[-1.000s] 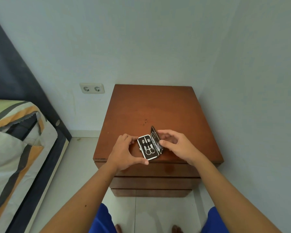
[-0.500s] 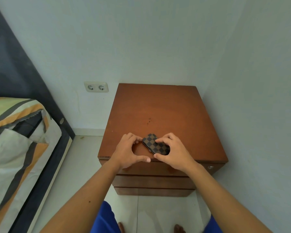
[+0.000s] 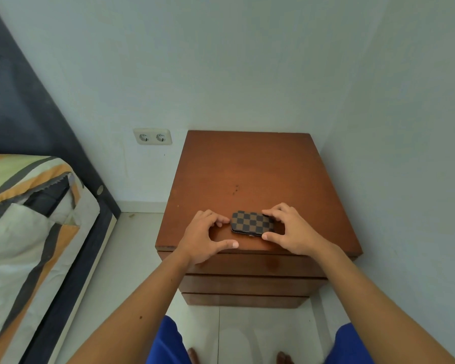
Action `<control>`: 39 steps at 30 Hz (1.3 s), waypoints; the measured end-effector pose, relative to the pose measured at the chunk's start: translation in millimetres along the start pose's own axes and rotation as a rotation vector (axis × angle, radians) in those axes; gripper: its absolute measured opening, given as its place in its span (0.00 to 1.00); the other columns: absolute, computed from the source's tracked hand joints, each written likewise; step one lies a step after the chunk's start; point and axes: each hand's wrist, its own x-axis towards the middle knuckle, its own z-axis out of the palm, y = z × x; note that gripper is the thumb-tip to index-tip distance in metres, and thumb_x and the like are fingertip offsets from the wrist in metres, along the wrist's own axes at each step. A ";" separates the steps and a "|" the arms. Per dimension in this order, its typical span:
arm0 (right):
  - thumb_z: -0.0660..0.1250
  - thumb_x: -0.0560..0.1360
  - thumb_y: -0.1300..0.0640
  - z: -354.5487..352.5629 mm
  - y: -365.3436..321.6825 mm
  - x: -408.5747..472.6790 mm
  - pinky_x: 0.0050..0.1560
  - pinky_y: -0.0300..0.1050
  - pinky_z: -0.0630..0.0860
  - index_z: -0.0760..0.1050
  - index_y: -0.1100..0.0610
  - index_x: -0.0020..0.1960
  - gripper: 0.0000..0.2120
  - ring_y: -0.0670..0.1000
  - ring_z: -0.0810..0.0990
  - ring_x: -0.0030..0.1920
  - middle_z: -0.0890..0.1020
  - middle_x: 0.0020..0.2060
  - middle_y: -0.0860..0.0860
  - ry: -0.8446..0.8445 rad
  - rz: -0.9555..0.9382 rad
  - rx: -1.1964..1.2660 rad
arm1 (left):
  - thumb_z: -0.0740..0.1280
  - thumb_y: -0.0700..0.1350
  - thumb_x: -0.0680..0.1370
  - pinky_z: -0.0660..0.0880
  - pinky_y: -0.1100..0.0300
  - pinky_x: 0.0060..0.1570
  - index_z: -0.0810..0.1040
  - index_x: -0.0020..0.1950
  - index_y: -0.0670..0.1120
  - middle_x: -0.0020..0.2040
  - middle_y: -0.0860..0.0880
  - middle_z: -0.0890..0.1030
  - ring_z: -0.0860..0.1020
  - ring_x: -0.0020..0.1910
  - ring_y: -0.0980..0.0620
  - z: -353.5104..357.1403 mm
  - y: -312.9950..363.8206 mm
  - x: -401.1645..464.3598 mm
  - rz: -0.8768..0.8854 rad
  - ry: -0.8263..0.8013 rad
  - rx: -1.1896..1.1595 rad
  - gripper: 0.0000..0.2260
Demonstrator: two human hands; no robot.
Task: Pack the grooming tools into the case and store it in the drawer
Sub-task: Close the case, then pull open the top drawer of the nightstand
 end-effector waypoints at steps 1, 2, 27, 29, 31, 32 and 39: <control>0.74 0.77 0.46 -1.3 -0.7 1.5 0.75 0.53 0.68 0.68 0.49 0.79 0.32 0.47 0.66 0.68 0.70 0.66 0.43 -0.021 -0.018 -0.002 | 0.77 0.70 0.67 0.74 0.64 0.56 0.79 0.66 0.57 0.55 0.63 0.75 0.72 0.59 0.62 0.8 0.3 0.6 -0.003 0.003 0.005 0.32; 0.74 0.78 0.47 -2.6 -1.6 3.2 0.75 0.52 0.67 0.68 0.48 0.79 0.32 0.47 0.66 0.69 0.70 0.67 0.43 -0.042 -0.031 -0.007 | 0.77 0.70 0.67 0.74 0.65 0.56 0.77 0.68 0.58 0.56 0.64 0.74 0.71 0.59 0.62 1.4 0.6 1.3 -0.009 0.000 0.010 0.33; 0.76 0.74 0.44 7.1 18.4 6.9 0.68 0.48 0.72 0.72 0.44 0.73 0.30 0.45 0.73 0.62 0.72 0.65 0.40 0.000 -0.092 0.111 | 0.77 0.58 0.76 0.74 0.65 0.54 0.79 0.70 0.55 0.56 0.62 0.77 0.73 0.57 0.59 4.2 -5.2 9.2 0.045 -0.009 0.027 0.24; 0.76 0.74 0.44 7.9 19.2 6.2 0.68 0.48 0.73 0.72 0.44 0.74 0.30 0.45 0.73 0.63 0.72 0.65 0.40 0.005 -0.095 0.111 | 0.77 0.58 0.76 0.73 0.65 0.54 0.79 0.70 0.55 0.56 0.61 0.77 0.73 0.57 0.59 4.5 -5.2 9.5 0.039 -0.012 0.026 0.24; 0.76 0.74 0.44 7.9 19.2 5.7 0.69 0.48 0.72 0.72 0.44 0.74 0.30 0.46 0.73 0.63 0.72 0.65 0.40 0.007 -0.092 0.113 | 0.77 0.58 0.76 0.74 0.64 0.55 0.78 0.71 0.56 0.56 0.62 0.77 0.73 0.57 0.59 4.2 -6.0 9.9 0.032 -0.017 0.024 0.24; 0.76 0.74 0.44 7.7 18.8 5.2 0.69 0.48 0.72 0.72 0.44 0.74 0.31 0.46 0.73 0.63 0.72 0.65 0.40 0.007 -0.091 0.114 | 0.77 0.58 0.76 0.74 0.64 0.55 0.78 0.71 0.56 0.56 0.62 0.77 0.73 0.57 0.60 4.1 -6.2 9.8 0.031 -0.018 0.023 0.25; 0.77 0.74 0.47 10.2 14.8 -6.4 0.69 0.50 0.74 0.72 0.48 0.75 0.32 0.46 0.74 0.63 0.74 0.64 0.42 0.094 -0.083 0.114 | 0.77 0.59 0.76 0.76 0.61 0.58 0.78 0.70 0.58 0.57 0.62 0.77 0.72 0.59 0.61 7.6 2.6 -0.1 -0.027 0.053 0.014 0.24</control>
